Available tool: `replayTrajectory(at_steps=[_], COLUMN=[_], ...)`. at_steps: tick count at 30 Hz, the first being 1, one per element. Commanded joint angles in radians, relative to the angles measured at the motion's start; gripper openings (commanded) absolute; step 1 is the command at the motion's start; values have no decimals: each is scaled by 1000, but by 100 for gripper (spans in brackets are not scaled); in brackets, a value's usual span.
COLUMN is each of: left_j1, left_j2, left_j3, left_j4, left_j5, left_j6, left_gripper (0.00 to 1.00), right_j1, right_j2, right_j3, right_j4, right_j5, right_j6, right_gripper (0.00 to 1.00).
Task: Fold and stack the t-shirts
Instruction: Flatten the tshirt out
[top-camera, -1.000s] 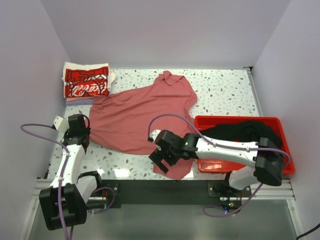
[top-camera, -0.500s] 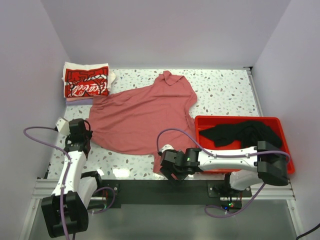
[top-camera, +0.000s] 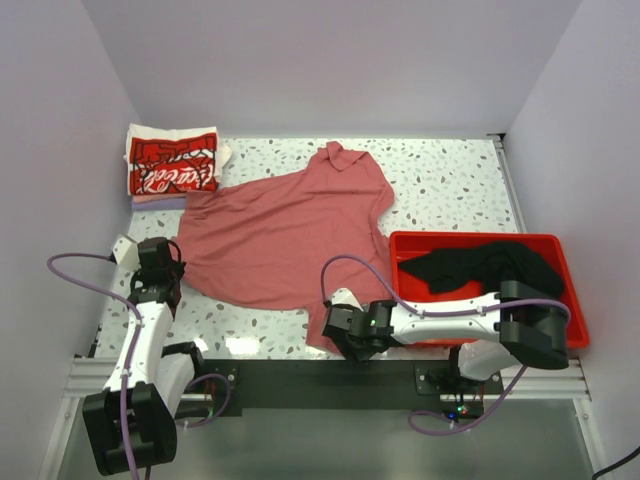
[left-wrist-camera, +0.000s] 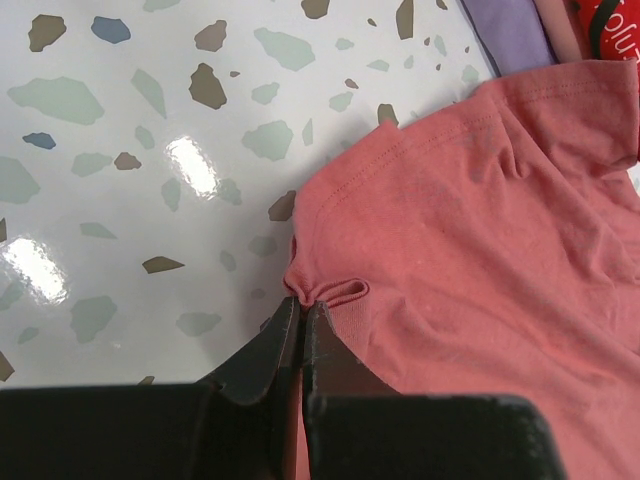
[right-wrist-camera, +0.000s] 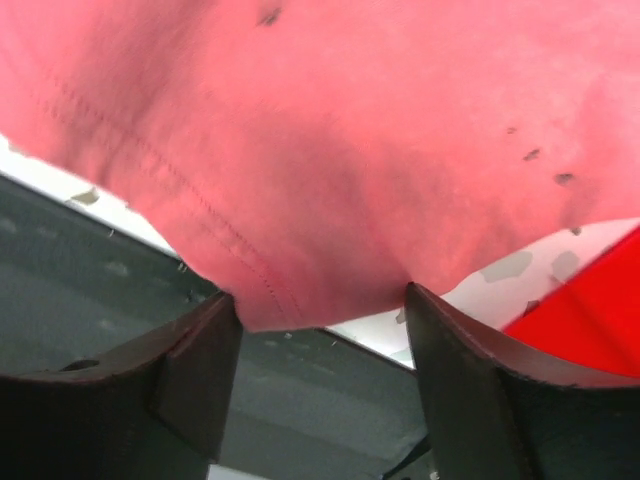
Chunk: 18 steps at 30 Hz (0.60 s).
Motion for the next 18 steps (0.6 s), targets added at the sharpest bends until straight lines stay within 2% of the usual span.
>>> replayTrajectory(at_steps=[1,3,4,9,14,15,18], left_j1=[10,10,9,10,9,9,9], left_j2=[-5,-4,-4,-7,-11,-13,-22], left_j3=[4,5,5,8,19,24,47], left_j4=[27,27,26,21,21,24,38], left_j5=[-8,-10,-10,-14,1,21,64], left_j6=[9,9,9,6,4,4,6], left_gripper=[0,0,0,0,0,0,0], right_j1=[2,2,2,4,-4,-8,-74], right_j2=[-30,-31,-29,-23,-32,-38,-57], right_j3=[-26,-28,-28,0,49,60,115], right_j4=[18,20,18,-42,-106,-118,-115], right_j5=[113,131,131,160,258,274,330], right_j6=[96,98,95,93,78,70,18], right_gripper=[59,49,40,27,17,12,4])
